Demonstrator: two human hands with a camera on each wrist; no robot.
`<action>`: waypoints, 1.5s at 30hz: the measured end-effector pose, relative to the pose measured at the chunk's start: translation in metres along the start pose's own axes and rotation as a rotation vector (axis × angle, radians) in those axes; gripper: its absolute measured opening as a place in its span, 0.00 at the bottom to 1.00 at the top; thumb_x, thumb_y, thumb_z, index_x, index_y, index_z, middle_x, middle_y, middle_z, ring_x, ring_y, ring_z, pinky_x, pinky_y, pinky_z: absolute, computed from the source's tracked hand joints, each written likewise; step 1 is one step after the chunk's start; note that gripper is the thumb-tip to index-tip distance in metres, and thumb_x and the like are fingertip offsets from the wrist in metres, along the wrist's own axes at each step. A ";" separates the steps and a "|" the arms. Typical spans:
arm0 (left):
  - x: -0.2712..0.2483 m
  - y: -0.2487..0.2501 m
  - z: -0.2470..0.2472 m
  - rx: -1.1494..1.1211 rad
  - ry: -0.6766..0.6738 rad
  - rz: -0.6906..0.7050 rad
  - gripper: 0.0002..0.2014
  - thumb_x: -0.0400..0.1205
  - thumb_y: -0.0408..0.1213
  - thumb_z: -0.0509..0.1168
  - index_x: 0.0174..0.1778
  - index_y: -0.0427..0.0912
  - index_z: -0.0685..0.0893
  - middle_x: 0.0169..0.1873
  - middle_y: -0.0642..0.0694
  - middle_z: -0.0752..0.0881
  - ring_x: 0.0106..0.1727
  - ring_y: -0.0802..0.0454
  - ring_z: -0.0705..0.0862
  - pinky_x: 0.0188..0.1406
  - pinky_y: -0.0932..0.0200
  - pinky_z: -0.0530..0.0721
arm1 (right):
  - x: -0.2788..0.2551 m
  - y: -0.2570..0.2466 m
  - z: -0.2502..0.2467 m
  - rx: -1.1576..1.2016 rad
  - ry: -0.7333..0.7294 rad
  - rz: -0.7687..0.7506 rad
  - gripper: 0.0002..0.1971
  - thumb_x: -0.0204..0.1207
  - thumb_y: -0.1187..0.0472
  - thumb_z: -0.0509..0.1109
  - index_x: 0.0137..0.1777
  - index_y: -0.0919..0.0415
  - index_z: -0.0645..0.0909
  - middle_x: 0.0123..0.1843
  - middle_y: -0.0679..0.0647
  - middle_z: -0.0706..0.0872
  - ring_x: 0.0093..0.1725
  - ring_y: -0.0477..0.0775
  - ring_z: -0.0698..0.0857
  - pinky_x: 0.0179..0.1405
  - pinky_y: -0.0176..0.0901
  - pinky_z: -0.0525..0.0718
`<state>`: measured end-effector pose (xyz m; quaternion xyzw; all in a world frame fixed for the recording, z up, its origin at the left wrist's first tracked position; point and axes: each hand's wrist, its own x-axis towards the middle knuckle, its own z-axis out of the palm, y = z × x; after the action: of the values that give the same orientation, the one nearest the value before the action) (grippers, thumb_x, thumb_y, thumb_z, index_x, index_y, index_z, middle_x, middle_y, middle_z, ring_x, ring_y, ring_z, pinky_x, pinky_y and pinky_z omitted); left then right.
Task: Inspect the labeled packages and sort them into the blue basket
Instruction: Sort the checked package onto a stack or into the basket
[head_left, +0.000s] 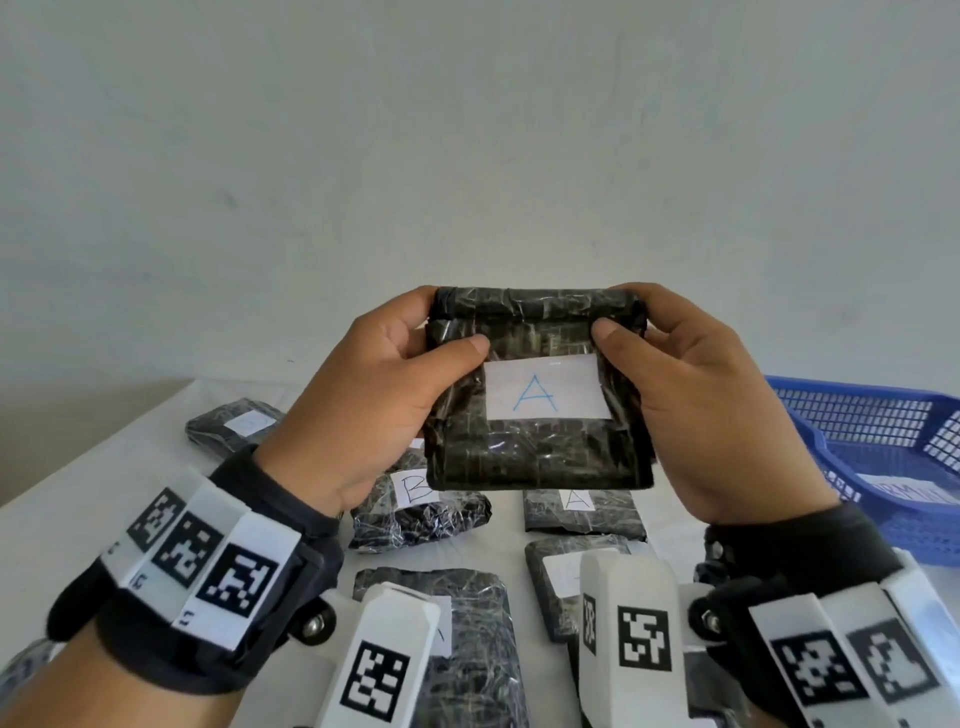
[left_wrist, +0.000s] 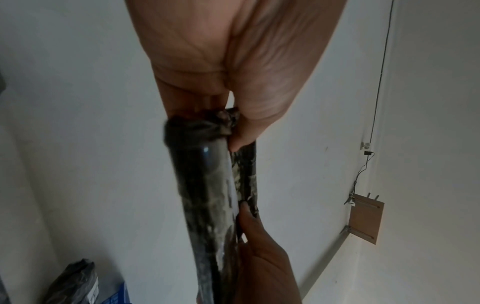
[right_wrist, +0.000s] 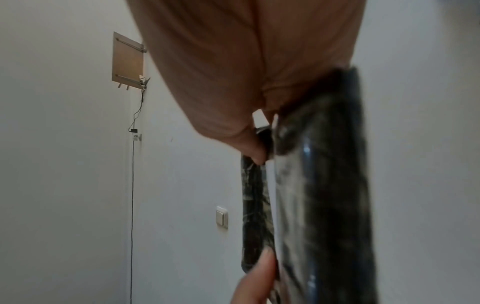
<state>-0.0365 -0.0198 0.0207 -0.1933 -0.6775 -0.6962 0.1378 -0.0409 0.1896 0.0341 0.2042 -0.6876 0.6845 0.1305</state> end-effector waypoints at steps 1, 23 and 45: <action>0.000 0.001 0.001 -0.018 -0.008 -0.019 0.11 0.86 0.29 0.67 0.60 0.47 0.89 0.48 0.45 0.95 0.47 0.52 0.93 0.43 0.59 0.90 | 0.001 0.001 0.000 -0.014 0.013 -0.011 0.10 0.90 0.66 0.65 0.52 0.55 0.88 0.42 0.53 0.92 0.42 0.54 0.86 0.45 0.53 0.86; -0.004 -0.002 0.013 0.156 -0.001 0.064 0.12 0.87 0.30 0.68 0.60 0.51 0.88 0.50 0.47 0.94 0.55 0.46 0.93 0.58 0.41 0.91 | -0.003 0.001 0.019 -0.301 0.159 -0.068 0.16 0.77 0.50 0.82 0.54 0.52 0.79 0.44 0.45 0.91 0.47 0.47 0.90 0.53 0.53 0.90; -0.002 0.002 0.008 0.047 0.075 0.058 0.12 0.90 0.31 0.63 0.62 0.50 0.88 0.53 0.43 0.94 0.55 0.43 0.93 0.57 0.47 0.91 | 0.000 0.001 0.009 -0.131 0.073 -0.076 0.09 0.89 0.63 0.67 0.63 0.52 0.85 0.54 0.52 0.94 0.54 0.56 0.93 0.60 0.72 0.91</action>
<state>-0.0335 -0.0118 0.0220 -0.1833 -0.6823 -0.6824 0.1875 -0.0409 0.1808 0.0327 0.1961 -0.7174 0.6396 0.1945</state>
